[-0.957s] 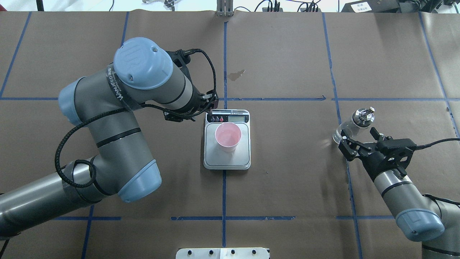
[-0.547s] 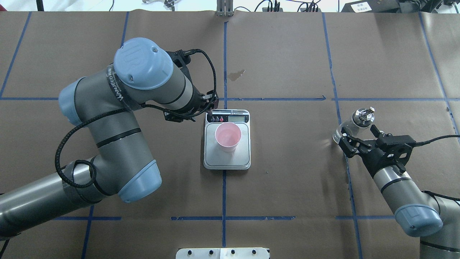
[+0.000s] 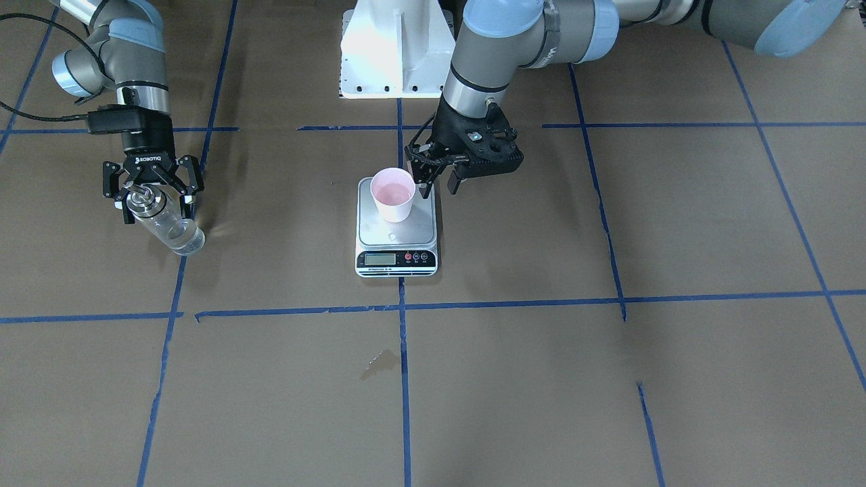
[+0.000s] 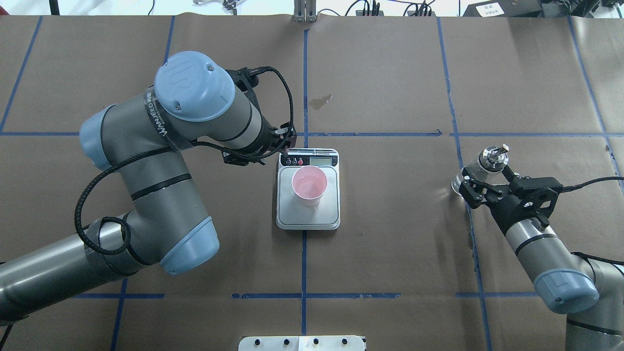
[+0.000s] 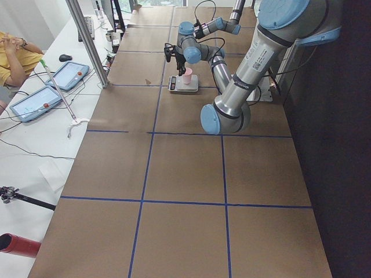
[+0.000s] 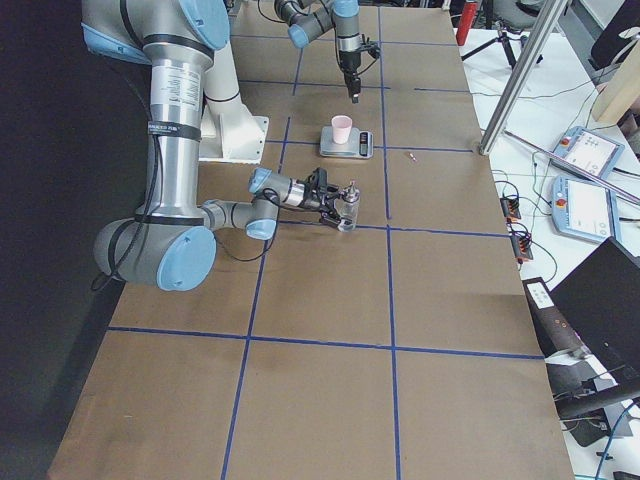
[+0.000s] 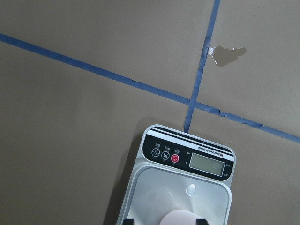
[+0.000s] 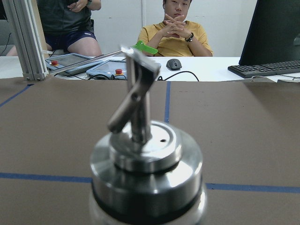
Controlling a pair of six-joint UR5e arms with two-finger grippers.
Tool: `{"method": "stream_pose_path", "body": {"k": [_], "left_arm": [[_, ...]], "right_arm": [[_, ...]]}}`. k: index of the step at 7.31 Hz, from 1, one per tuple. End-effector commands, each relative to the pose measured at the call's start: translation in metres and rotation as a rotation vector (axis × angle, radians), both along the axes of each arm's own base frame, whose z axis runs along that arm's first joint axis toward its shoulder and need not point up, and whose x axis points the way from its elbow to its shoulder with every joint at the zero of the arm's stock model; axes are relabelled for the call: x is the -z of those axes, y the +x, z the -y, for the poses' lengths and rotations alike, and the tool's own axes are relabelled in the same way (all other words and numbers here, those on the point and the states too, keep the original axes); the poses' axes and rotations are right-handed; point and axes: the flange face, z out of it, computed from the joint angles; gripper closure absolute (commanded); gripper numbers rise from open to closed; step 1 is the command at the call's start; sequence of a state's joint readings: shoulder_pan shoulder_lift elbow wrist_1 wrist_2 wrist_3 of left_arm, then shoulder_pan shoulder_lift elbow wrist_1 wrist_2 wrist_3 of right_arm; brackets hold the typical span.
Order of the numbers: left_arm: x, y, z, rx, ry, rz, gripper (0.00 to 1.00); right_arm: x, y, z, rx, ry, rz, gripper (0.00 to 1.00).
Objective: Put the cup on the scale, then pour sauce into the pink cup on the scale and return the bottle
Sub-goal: 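Grasp the glass bottle with the right gripper and lift it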
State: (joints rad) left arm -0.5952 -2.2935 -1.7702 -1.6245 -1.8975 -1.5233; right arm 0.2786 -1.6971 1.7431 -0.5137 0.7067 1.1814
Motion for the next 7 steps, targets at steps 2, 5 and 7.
{"method": "stream_pose_path", "body": {"k": [2, 5, 7], "left_arm": [[0.000, 0.000, 0.000, 0.000, 0.000, 0.000, 0.46], [-0.004, 0.000, 0.000, 0.001, -0.005, 0.005, 0.46], [-0.003, 0.000, 0.000, 0.000, -0.002, 0.003, 0.46]], "right_arm": [[0.009, -0.006, 0.005, 0.000, 0.012, 0.000, 0.02], [0.002, -0.017, 0.022, 0.020, 0.008, -0.036, 0.02], [0.006, -0.018, 0.024, 0.019, 0.011, -0.028, 0.76]]}}
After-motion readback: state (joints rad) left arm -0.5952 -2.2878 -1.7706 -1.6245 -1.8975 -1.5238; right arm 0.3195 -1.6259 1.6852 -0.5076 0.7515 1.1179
